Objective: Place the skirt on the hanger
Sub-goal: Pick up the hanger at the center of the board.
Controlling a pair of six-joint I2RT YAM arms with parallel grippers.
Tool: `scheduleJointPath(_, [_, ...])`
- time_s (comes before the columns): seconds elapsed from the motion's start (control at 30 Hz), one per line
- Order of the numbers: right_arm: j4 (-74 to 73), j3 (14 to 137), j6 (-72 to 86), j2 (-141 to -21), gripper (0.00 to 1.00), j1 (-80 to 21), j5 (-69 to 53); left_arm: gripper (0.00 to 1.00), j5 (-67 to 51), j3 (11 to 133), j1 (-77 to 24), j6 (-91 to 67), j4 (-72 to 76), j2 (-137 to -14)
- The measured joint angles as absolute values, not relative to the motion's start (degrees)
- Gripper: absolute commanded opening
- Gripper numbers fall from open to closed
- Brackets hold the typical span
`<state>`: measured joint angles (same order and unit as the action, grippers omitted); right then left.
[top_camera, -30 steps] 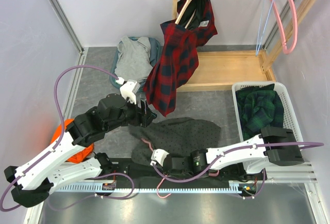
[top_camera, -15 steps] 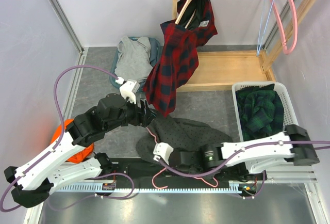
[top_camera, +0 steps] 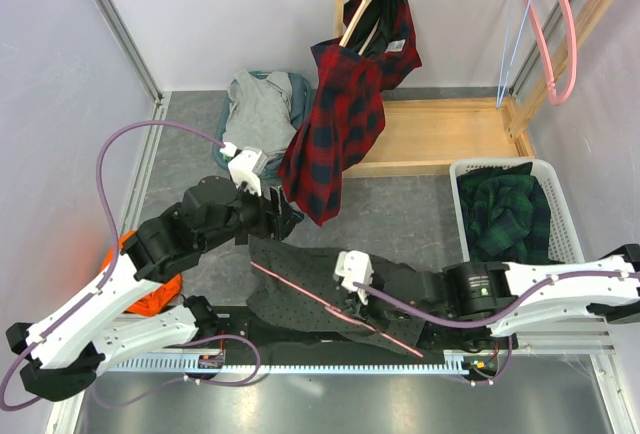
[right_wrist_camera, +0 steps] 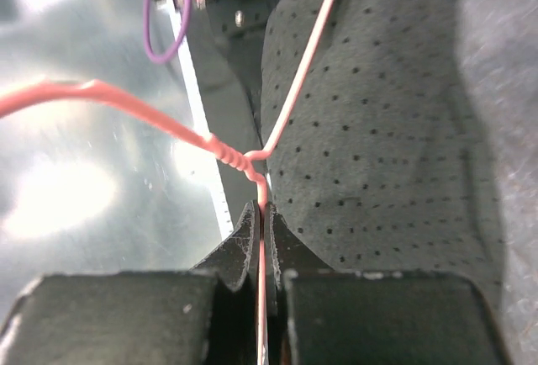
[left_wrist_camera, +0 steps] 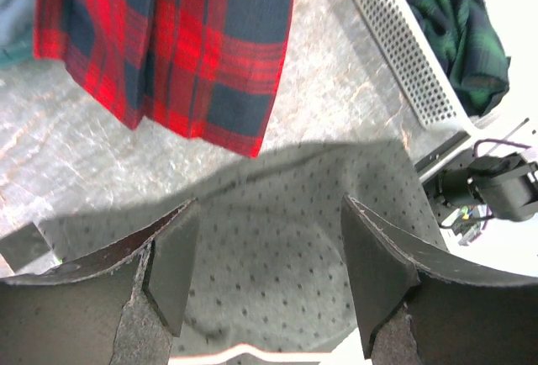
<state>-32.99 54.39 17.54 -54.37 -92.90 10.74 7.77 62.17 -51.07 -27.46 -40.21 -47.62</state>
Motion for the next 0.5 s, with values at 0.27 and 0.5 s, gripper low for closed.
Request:
scheduleJointPath(0.27, [-35.4,60.2,15.7,-49.8,0.0,-92.9,16.4,0.75,8.0,66.6,-51.1,-23.8,-40.3,-46.8])
scheduleJointPath(0.5, [-39.6,70.0,13.3,-49.9,0.0,-92.9,18.9,0.77,-2.7,70.2,-50.8,-16.0,-40.5,-44.1])
